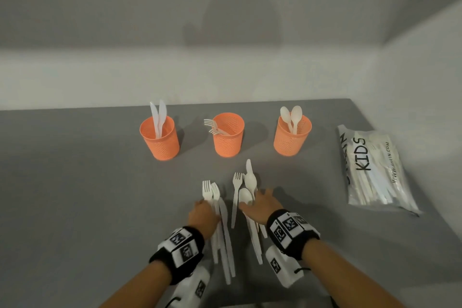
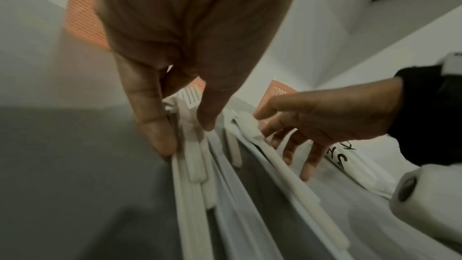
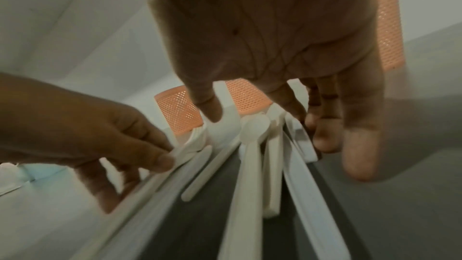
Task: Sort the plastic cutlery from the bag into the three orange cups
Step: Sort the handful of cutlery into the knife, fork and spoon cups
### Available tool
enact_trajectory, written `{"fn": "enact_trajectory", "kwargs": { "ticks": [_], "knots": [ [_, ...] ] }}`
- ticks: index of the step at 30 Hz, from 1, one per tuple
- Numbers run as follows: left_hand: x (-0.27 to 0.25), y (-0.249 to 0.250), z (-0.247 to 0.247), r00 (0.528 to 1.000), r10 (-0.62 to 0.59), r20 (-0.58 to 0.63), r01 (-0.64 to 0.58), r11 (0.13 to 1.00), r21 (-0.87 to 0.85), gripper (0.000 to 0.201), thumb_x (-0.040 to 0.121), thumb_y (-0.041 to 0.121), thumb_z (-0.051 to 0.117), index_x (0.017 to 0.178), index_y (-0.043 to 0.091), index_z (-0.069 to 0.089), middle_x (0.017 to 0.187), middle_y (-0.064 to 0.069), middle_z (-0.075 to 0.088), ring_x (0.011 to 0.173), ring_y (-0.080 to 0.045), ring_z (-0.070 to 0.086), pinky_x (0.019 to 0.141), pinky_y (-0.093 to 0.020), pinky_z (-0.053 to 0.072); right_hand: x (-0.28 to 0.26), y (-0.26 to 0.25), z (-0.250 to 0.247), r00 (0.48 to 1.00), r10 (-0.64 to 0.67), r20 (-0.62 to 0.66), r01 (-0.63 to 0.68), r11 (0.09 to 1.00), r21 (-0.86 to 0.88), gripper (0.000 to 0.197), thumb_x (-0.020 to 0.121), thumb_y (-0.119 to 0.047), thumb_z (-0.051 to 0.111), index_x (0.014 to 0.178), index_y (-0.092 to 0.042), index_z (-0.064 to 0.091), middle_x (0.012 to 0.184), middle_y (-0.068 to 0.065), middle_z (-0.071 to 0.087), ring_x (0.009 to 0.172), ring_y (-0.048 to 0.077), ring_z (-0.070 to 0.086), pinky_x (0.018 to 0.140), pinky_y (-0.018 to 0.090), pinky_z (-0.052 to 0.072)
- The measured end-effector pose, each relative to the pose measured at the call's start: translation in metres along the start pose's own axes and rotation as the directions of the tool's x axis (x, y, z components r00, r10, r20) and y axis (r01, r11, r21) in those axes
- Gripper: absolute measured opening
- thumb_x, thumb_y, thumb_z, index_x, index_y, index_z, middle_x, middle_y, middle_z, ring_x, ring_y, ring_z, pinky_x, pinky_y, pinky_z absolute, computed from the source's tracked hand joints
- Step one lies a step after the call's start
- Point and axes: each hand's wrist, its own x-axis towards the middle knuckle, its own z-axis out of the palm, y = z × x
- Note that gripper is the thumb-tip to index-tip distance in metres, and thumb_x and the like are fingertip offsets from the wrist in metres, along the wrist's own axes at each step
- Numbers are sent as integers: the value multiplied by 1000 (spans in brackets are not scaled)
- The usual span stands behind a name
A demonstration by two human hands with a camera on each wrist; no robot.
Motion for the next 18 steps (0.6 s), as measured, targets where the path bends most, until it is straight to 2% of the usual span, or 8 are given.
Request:
{"fn": "enact_trajectory", "kwargs": {
  "ticks": [4,7,9,11,13,15,16,18],
  "knots": [
    [5,34,2,991,80,104,-83,996,28,27,93,7,40,110,-3,58,120,-18,59,108,-29,59,88,-29,46,8,-10,-4,999,12,37,-8,995,-100,101,75,-62,60,145,-2,19,146,21,23,133,35,33,109,40,35],
    [1,47,-1,975,110,194,-110,994,-8,24,94,9,42,107,-2,60,115,-17,62,99,-26,58,86,-31,45,10,-11,-2,1000,0,-20,-4,981,-196,80,83,-33,64,141,2,21,143,20,25,131,34,31,106,38,36],
    [0,49,1,959,120,256,-70,978,-196,14,88,5,49,81,7,62,92,-14,64,84,-21,53,76,-30,44,12,-13,4,998,-19,-62,4,970,-244,70,83,-20,63,137,2,24,140,20,28,129,33,32,103,37,38],
    [0,49,1,953,116,281,-6,931,-365,22,80,0,51,64,14,56,76,-7,58,79,-21,53,72,-28,45,14,-16,9,996,-23,-88,1,969,-247,65,84,-18,64,134,1,28,138,20,32,127,32,35,100,36,40],
    [-3,50,-3,949,111,294,31,899,-437,16,75,1,49,67,12,59,74,-6,56,76,-19,53,72,-27,47,16,-18,9,995,-20,-98,-4,972,-233,61,83,-11,65,132,0,32,138,19,34,127,32,37,101,37,40],
    [-7,50,-7,942,123,311,44,875,-482,20,81,-3,47,86,4,65,73,-5,53,63,-11,44,60,-20,38,18,-17,7,995,-19,-94,-4,971,-240,61,80,-5,66,132,0,34,138,19,34,128,33,37,102,38,39],
    [-8,49,-8,939,117,324,65,864,-499,24,84,-3,46,94,5,65,78,-6,51,60,-9,40,57,-18,34,20,-15,5,996,-22,-91,-1,969,-247,61,80,-5,67,132,-1,34,139,19,34,129,33,37,103,38,39],
    [-6,43,-8,929,91,359,126,835,-536,23,86,-1,44,91,13,62,82,-8,48,59,-9,39,53,-17,32,21,-13,4,996,-35,-81,11,962,-274,60,80,-9,68,132,-2,38,138,20,37,128,34,38,102,38,40]
  ]
}}
